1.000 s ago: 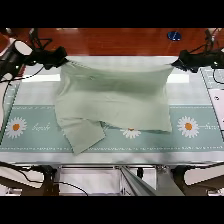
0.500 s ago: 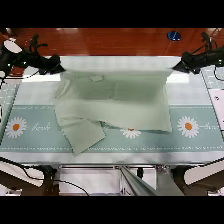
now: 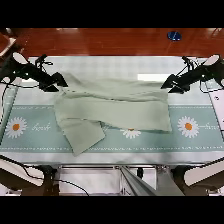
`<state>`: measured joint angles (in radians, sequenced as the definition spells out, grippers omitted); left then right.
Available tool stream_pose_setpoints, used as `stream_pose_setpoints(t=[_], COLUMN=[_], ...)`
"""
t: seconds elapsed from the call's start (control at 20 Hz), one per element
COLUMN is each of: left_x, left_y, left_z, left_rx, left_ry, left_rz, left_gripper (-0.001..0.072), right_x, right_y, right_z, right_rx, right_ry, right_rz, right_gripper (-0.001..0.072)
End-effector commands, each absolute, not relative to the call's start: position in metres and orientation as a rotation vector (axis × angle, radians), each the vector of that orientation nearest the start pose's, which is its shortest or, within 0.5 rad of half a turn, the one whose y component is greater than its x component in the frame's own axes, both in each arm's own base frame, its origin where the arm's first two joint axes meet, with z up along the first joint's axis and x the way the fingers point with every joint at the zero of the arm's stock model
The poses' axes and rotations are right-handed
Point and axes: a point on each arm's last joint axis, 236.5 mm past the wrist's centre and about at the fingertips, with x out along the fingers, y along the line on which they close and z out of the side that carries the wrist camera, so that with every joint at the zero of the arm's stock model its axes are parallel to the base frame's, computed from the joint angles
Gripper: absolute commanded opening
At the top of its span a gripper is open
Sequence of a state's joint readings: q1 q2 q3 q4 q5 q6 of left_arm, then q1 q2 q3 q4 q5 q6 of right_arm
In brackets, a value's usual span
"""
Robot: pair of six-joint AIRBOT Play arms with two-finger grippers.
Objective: Fold the shirts.
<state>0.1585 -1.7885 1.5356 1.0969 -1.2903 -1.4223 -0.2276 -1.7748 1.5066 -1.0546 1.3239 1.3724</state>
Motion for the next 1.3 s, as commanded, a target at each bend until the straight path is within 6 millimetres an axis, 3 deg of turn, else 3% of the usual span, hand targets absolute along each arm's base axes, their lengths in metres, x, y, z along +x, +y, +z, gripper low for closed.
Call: stream_pose_setpoints(t=[0.0, 0.2, 0.3, 0.4, 0.55, 0.7, 0.8, 0.95, 1.15, 1.2, 1.25], left_x=[0.445, 0.4, 0.367, 0.33, 0.283, 0.247, 0.235, 0.234, 0.235, 0.237, 0.24], left_y=[-0.017, 0.012, 0.018, 0.022, 0.008, -0.017, -0.036, -0.059, -0.066, -0.068, -0.071], left_z=[-0.045, -0.021, -0.026, -0.042, -0.061, -0.085, -0.092, -0.094, -0.114, -0.117, -0.118], left_rx=[-0.488, -0.534, -0.557, -0.61, -0.728, -0.823, -0.878, -0.974, -0.949, -0.919, -0.889], left_ry=[1.498, 1.541, 1.531, 1.507, 1.451, 1.443, 1.453, 1.407, 1.373, 1.367, 1.359], left_rz=[-0.232, -0.218, -0.195, -0.127, -0.096, -0.067, -0.114, -0.184, -0.151, -0.148, -0.15], left_gripper=[0.0702, 0.0702, 0.0702, 0.0702, 0.0702, 0.0702, 0.0701, 0.07, 0.0688, 0.0594, 0.0442], right_x=[0.436, 0.408, 0.381, 0.346, 0.302, 0.289, 0.288, 0.29, 0.291, 0.292, 0.293], right_y=[0.001, -0.061, -0.076, -0.067, -0.025, 0.016, 0.025, 0.026, 0.025, 0.021, 0.012], right_z=[-0.031, 0.036, 0.038, 0.017, -0.016, -0.026, -0.027, -0.026, -0.024, -0.023, -0.02], right_rx=[0.52, 0.526, 0.571, 0.644, 0.761, 0.865, 0.859, 0.866, 0.885, 0.895, 0.911], right_ry=[1.446, 1.288, 1.215, 1.168, 1.135, 1.126, 1.138, 1.131, 1.126, 1.118, 1.105], right_rz=[0.252, 0.112, 0.027, -0.024, 0.0, 0.092, 0.116, 0.116, 0.11, 0.1, 0.079], right_gripper=[0.062, 0.062, 0.062, 0.062, 0.062, 0.062, 0.0619, 0.062, 0.062, 0.062, 0.062])
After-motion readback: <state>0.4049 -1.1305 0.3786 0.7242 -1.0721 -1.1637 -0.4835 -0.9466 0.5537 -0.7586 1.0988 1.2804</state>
